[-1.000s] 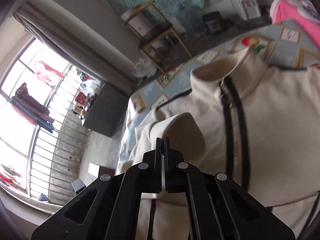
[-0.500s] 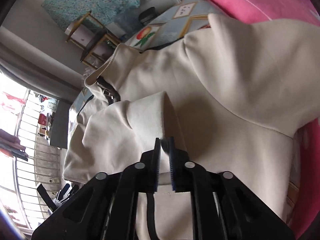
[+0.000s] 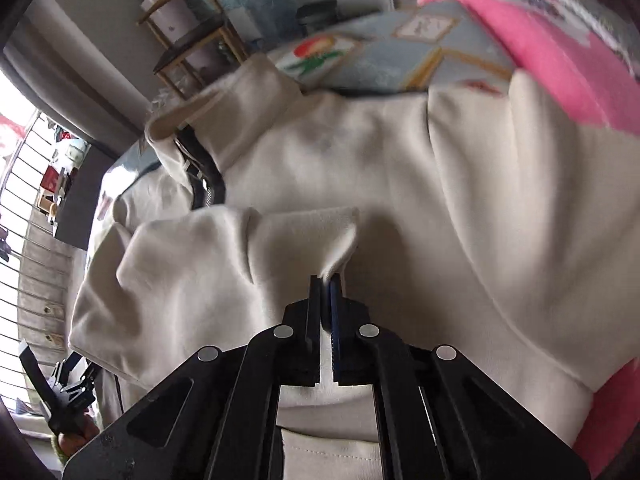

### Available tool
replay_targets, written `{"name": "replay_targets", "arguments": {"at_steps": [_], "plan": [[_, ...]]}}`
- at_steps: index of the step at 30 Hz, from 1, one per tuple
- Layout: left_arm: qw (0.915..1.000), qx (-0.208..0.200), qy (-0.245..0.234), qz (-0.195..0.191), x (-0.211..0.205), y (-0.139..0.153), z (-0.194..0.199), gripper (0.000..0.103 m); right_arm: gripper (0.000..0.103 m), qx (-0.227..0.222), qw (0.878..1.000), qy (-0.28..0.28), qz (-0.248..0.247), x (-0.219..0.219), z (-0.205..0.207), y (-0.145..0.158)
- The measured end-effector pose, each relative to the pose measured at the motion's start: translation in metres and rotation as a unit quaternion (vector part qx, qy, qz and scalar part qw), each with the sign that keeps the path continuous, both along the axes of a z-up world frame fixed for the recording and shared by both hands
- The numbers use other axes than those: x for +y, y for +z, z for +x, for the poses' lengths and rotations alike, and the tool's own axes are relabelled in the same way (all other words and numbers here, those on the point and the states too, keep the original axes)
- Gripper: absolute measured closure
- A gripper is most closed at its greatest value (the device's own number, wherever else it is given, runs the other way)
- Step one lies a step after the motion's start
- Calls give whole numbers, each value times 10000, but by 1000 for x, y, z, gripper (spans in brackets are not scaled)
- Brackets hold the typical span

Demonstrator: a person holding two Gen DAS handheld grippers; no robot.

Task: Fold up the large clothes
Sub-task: 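Lay the sleeve across the body and open the right tool, then grasp the other sleeve's cuff on the pink bedspread with the right tool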

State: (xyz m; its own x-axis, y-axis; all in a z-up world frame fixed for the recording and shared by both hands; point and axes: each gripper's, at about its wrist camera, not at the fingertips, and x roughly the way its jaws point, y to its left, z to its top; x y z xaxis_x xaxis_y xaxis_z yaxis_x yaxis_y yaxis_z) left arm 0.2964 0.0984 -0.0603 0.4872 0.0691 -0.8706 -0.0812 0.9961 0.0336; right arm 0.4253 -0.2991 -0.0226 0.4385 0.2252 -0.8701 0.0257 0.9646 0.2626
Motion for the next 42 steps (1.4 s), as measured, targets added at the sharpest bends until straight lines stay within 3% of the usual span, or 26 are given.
{"name": "replay_targets", "arguments": {"at_steps": [3,5,10,13,16,18,19,22,24,29,32,34,37,38,39,42], "plan": [[10000,-12,-12,9,0,0,0,4,99,-802,9952,-287,475,-16,-14,50],[10000,4,0,-19,1,0,0,4,99,-1036,9926,-472,429,-27,-23,62],[10000,4,7,-54,1,0,1,4,99,-314,9947,-805,560,-52,-27,11],[10000,14,1,-54,2,-1,2,4,99,-99,9932,-971,636,-59,-26,-10],[9999,41,-4,-95,4,1,0,4,86,-38,9928,-1134,386,-64,-22,-8],[9998,-48,-29,-186,7,6,-3,4,63,-293,9918,-1243,55,-65,-24,7],[9997,-100,-45,-224,8,10,-5,4,60,-512,9907,-1263,-40,-64,-27,19],[9993,-232,-132,-256,9,23,-9,4,59,-940,9901,-1005,-285,-51,-32,40],[9989,-344,-194,-262,8,34,-9,4,59,-964,9929,-593,-374,-32,-30,41],[9968,-553,-396,-426,1,68,-7,4,62,-473,9953,259,-801,20,-14,1],[9957,-649,-519,-417,-7,83,-3,4,62,16,9945,256,-1015,26,-4,-32],[9951,-694,-614,-333,-15,89,3,4,62,-86,9932,291,-1124,30,-11,-27],[9939,-753,-753,-303,-28,90,17,4,55,-226,9975,229,-623,15,-24,-5],[9936,-733,-785,-353,-32,89,24,4,48,-342,9980,149,-501,5,-30,6],[9933,-687,-828,-426,-38,86,32,4,42,-473,9981,-3,-389,-10,-38,17],[9924,-481,-962,-595,-55,74,55,4,36,-739,9952,-644,26,-71,-60,46]]}}
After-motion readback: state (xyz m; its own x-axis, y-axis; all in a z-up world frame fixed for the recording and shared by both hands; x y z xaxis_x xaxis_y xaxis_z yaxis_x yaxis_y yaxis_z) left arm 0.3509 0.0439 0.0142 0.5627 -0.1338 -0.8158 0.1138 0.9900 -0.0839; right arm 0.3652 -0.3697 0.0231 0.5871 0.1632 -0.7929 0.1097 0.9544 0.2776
